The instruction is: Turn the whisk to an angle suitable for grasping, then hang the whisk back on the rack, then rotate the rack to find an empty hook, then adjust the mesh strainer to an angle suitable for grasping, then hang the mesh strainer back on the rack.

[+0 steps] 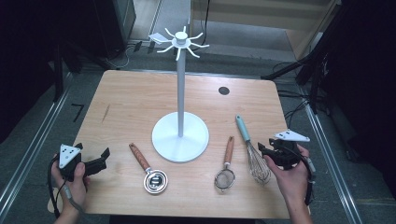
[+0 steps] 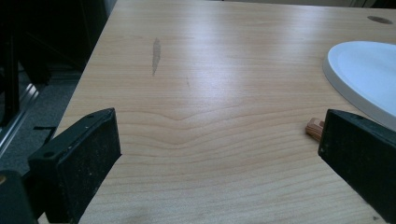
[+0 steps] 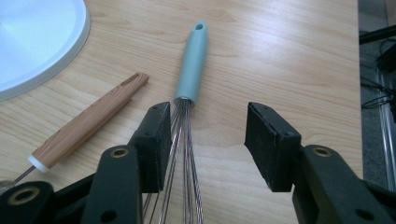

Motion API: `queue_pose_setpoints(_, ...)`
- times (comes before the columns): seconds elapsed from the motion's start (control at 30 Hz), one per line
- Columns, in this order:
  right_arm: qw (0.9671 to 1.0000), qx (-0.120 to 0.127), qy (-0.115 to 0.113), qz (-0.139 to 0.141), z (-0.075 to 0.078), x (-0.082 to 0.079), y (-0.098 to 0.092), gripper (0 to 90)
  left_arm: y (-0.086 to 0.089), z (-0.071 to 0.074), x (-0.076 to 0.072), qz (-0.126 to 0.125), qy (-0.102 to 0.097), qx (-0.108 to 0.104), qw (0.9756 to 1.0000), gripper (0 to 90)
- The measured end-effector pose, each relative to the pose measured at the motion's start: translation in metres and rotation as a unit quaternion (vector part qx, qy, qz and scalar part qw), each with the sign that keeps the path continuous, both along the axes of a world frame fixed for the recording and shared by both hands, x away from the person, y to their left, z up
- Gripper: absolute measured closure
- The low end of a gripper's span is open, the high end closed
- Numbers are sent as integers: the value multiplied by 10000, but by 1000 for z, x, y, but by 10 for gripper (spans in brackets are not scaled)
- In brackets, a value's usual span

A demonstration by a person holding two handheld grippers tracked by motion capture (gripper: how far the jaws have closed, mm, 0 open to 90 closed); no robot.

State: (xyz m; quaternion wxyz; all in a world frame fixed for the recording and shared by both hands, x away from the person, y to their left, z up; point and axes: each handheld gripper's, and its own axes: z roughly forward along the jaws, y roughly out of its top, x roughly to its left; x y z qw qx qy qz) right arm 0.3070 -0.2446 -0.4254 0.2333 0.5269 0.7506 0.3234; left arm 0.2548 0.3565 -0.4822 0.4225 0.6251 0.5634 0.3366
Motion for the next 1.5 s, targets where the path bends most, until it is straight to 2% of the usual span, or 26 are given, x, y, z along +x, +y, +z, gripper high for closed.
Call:
queue_pose_setpoints(0.03, 9999, -57, 134, 27, 1, 7, 3, 492, 0, 0, 0, 1, -1, 7, 10000, 0)
queue_pose_setpoints(0.1, 9998, -90, 157, 6, 2, 10, 5, 492, 0, 0, 0, -12, 3, 32, 10000, 0)
queue_pose_setpoints(0.17, 9989, 11, 434, 159, 1, 22, 8, 456, 0, 0, 0, -25, -11, 43, 10000, 0)
queue_pose_setpoints(0.2, 9989, 11, 434, 159, 1, 22, 8, 456, 0, 0, 0, -26, -6, 45, 10000, 0)
queue_pose_setpoints(0.23, 9983, -10, 554, 161, -1, 28, 11, 439, 0, 0, 0, -35, -7, 39, 10000, 0)
queue_pose_setpoints(0.3, 9982, -14, 583, 140, -3, 31, 13, 445, 0, 0, 0, -39, -13, 34, 10000, 0)
queue_pose_setpoints(0.37, 9973, 27, 731, 112, -6, 38, 16, 480, 0, 0, 0, -40, -9, 37, 10000, 0)
queue_pose_setpoints(0.4, 9960, 27, 893, 91, -10, 46, 20, 492, 0, 0, 0, -35, -8, 33, 10000, 0)
queue_pose_setpoints(0.53, 9951, -98, 975, 126, -12, 55, 24, 491, -1, 0, 0, -38, 11, 55, 10000, 0)
queue_pose_setpoints(0.57, 9942, -81, 1056, 172, -12, 62, 25, 512, -1, 0, 0, -41, 10, 59, 10000, 0)
queue_pose_setpoints(0.67, 9936, -147, 1109, 152, -12, 67, 27, 536, -1, 0, 0, -46, 12, 81, 10000, 0)
queue_pose_setpoints(0.73, 9913, -82, 1312, 94, -11, 76, 28, 569, -1, 0, 0, -54, 17, 82, 10000, 0)
queue_pose_setpoints(0.8, 9909, -96, 1338, 62, -11, 78, 29, 574, -1, 0, 0, -51, 15, 81, 10000, 0)
queue_pose_setpoints(0.83, 9872, -14, 1593, 107, -12, 84, 29, 590, -1, 0, 0, -56, 22, 78, 10000, 0)
queue_pose_setpoints(0.9, 9866, -28, 1629, 126, -13, 85, 29, 590, -1, 0, 0, -59, 22, 66, 10000, 0)
queue_pose_setpoints(1.0, 9839, -151, 1781, 84, -19, 92, 32, 589, -1, 0, 0, -70, 22, 59, 10000, 0)
queue_pose_setpoints(1.07, 9828, -107, 1842, 75, -19, 94, 33, 589, -1, 0, 0, -74, 21, 56, 10000, 0)
queue_pose_setpoints(1.1, 9809, 41, 1943, 22, -19, 98, 32, 590, -1, 0, 0, -77, 26, 60, 9999, 0)
queue_pose_setpoints(1.2, 9795, 134, 2011, -3, -19, 102, 31, 590, -1, 0, 0, -124, 17, 73, 9999, 0)
queue_pose_setpoints(1.23, 9777, 127, 2098, -11, -19, 105, 31, 589, -1, 0, 0, -136, 15, 76, 9999, 0)
queue_pose_setpoints(1.37, 9761, 90, 2169, -38, -20, 109, 32, 590, -2, 0, 0, -135, 17, 78, 9999, 0)
queue_pose_setpoints(1.5, 9726, 47, 2321, -110, -23, 115, 34, 590, -2, 0, 0, -139, 14, 75, 9999, 0)
